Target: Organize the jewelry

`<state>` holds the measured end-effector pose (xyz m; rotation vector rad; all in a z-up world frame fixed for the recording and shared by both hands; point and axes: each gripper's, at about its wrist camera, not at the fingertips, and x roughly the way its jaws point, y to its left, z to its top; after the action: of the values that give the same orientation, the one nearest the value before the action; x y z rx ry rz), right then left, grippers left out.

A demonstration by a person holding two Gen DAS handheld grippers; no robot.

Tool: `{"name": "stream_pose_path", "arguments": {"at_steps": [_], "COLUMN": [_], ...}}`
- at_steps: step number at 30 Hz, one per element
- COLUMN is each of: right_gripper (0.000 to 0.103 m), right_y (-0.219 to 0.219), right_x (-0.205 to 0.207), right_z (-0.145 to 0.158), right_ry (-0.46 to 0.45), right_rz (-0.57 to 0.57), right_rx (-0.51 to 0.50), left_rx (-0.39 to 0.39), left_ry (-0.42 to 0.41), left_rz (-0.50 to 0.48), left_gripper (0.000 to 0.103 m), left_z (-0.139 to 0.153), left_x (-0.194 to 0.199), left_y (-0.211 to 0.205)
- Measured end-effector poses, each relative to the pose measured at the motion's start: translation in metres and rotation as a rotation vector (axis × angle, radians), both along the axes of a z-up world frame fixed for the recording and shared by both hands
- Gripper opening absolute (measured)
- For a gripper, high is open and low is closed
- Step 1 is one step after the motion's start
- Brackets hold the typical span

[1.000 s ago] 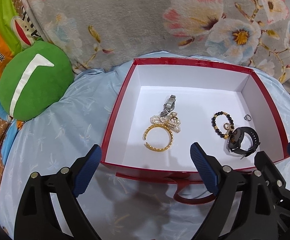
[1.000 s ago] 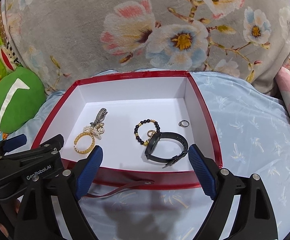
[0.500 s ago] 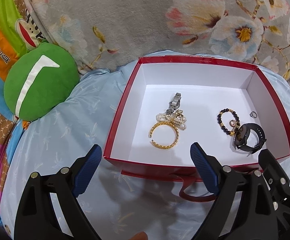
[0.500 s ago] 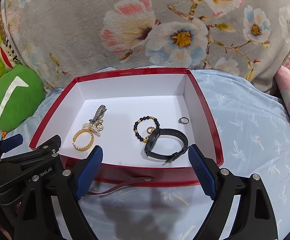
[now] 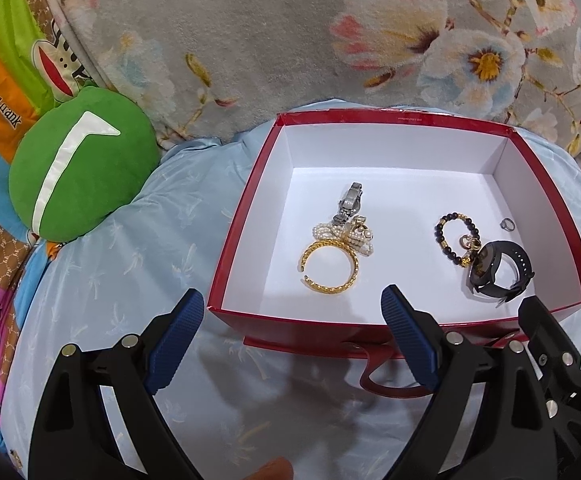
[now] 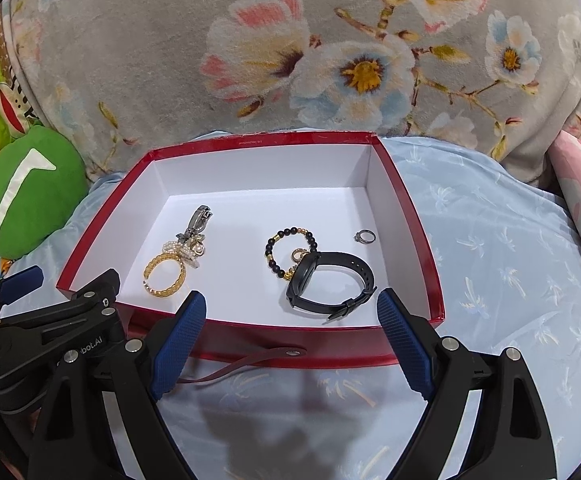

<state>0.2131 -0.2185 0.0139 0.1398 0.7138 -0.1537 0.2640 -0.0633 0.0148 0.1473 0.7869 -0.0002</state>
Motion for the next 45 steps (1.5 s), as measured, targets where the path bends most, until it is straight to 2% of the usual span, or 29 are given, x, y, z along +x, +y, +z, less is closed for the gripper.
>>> {"name": "stream_pose_path", "arguments": {"at_steps": [45], "right_gripper": [0.086], "right_y": [-0.001], "right_x": [-0.010], "right_z": [-0.001], "right_ry": [0.003], "right_rz": [-0.002], "right_rx": [0.000], "left_rx": [0.000], "left_ry": [0.012], "left_rz": [0.014], "left_gripper": [0.089], "left_z": [0.002], "left_x": [-0.007], "left_y": [0.002]}}
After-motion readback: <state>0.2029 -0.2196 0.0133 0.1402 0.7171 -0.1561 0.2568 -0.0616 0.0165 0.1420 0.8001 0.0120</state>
